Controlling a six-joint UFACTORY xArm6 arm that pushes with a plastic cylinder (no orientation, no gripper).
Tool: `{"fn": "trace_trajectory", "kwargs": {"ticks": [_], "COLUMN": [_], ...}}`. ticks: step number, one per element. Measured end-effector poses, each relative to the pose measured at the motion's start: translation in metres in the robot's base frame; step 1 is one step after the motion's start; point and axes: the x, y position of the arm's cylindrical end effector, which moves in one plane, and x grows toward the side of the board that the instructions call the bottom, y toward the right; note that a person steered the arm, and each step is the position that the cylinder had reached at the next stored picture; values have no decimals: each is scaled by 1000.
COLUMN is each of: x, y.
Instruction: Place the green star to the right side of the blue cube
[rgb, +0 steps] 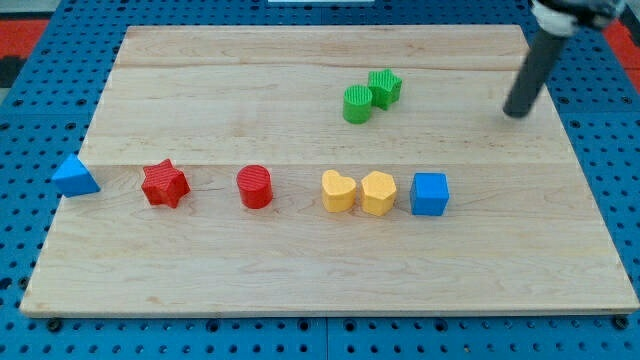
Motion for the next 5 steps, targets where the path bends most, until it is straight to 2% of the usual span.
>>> {"fn": "trace_trajectory", "kwargs": {"ticks": [1,2,3,4,5], "x": [-93,-136,-134,-77,-25], "y": [-11,-97,-199,-220,-215]}}
